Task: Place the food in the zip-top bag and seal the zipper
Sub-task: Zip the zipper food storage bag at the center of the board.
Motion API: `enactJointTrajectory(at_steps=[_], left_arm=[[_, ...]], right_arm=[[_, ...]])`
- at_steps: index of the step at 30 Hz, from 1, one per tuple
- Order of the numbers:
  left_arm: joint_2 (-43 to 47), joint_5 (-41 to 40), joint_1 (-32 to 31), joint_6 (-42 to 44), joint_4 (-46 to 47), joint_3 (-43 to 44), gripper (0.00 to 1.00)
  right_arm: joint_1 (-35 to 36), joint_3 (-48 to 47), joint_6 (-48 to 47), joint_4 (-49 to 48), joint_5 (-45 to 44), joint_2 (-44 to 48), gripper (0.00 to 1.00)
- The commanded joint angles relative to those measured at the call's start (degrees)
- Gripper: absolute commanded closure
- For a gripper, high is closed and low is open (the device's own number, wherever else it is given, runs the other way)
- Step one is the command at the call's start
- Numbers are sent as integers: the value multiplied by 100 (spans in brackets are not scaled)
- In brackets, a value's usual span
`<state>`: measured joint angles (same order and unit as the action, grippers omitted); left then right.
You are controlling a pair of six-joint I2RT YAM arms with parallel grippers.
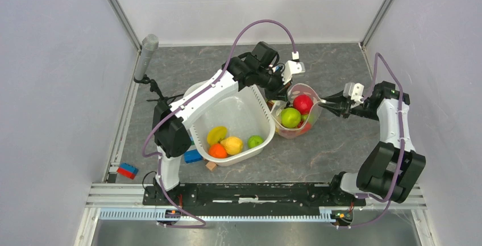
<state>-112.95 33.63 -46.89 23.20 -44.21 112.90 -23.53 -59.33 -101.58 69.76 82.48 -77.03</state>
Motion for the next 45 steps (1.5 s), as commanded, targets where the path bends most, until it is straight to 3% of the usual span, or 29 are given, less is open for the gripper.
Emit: enactJointTrajectory(at_steps=[1, 10, 11, 13, 15, 21, 24, 27, 30, 34, 35, 38, 41, 45], left_arm=[[-36, 207, -13, 200, 36, 269, 98], [-61, 207, -13, 129, 39, 333, 98], [-53, 199, -13, 129, 40, 338, 98], [-35, 190, -13, 123, 35, 327, 98], [-26, 189, -13, 119, 35, 320, 98], [-17, 179, -4, 103, 36, 311, 98], [-8, 174, -4, 110, 39, 311, 98], [-8, 172, -4, 114, 44, 320, 98], [-8, 179, -4, 112, 35, 320, 98], [-6, 168, -4, 108, 36, 303, 98], [-8, 164, -4, 112, 35, 302, 98], [-14, 161, -4, 112, 38, 310, 98], [1, 145, 5, 105, 39, 311, 98], [10, 153, 40, 95, 35, 303, 98]], right_arm=[[93, -238, -319, 221, 131, -137, 73], [112, -119, -315, 222, 7, -19, 83], [112, -121, -294, 222, 2, -16, 81], [107, -107, -284, 219, -12, -7, 61], [111, -75, -285, 215, -22, 2, 56], [112, -82, -267, 214, -21, 20, 69], [107, 7, -291, 218, -39, 12, 65], [112, 89, -336, 214, -26, -21, 54], [112, 83, -345, 216, -12, -70, 56], [111, 59, -354, 221, 7, -106, 69], [109, 62, -354, 220, 4, -120, 69], [107, 113, -395, 214, 0, -135, 56], [103, 148, -424, 211, -27, -119, 53], [93, 137, -424, 207, -60, -143, 58]])
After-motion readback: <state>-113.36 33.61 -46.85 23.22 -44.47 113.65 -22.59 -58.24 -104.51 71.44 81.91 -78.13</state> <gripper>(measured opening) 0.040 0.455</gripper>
